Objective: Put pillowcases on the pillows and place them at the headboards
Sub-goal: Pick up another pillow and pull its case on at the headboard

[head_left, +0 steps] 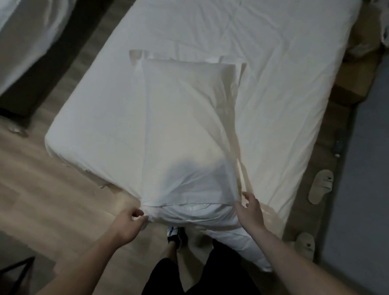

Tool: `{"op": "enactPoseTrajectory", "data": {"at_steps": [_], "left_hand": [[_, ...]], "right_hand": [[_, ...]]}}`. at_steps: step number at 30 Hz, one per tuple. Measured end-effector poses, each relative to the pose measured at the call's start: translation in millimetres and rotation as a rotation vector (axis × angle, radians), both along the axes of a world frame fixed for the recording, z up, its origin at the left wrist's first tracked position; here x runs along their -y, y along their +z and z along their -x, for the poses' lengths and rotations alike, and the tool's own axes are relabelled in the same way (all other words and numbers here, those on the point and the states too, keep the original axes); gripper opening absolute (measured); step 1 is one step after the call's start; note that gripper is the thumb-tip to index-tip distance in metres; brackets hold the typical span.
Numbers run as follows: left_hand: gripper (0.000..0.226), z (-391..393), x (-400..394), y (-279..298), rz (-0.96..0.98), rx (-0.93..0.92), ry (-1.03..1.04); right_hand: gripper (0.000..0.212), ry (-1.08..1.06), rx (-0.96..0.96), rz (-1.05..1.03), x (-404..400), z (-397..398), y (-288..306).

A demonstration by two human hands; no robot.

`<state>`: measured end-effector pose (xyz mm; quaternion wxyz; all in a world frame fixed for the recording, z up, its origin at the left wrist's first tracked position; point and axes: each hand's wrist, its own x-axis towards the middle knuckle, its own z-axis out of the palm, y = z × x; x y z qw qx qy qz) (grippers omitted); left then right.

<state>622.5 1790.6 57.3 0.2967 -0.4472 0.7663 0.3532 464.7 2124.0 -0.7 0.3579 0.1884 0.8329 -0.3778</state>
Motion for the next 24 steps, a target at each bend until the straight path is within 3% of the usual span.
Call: {"op": "enactPoseTrajectory", "data": {"at_steps": [5,9,13,16,19,24], "left_hand": [[0.062,20,-14,-33,-0.001,-0.006,0.051],[0.074,42,-36,-51,-0.075,0.035,-0.041],[0.114,37,-44,-66,-0.051,0.093,-0.096],[0.098,35,-52,-50,-0.068,0.115,-0.053],[0.102,30,-63,-32,-0.060,0.067,-0.058],[0.098,34,-88,20,-0.037,-0.149,-0.079]], "right_hand": [[0.081,-0.009,0.076,-0.066,-4,28,-38],[0.082,-0.014,0.162,-0.032,2,49,-58],[0.062,0.148,0.176,-0.195,8,75,-61],[0.038,-0.017,0.053,0.043,32,89,-48],[0.024,-0.067,-0.116,0.196,56,93,-13],[0.040,0.149,-0.395,0.396,73,93,79]]}}
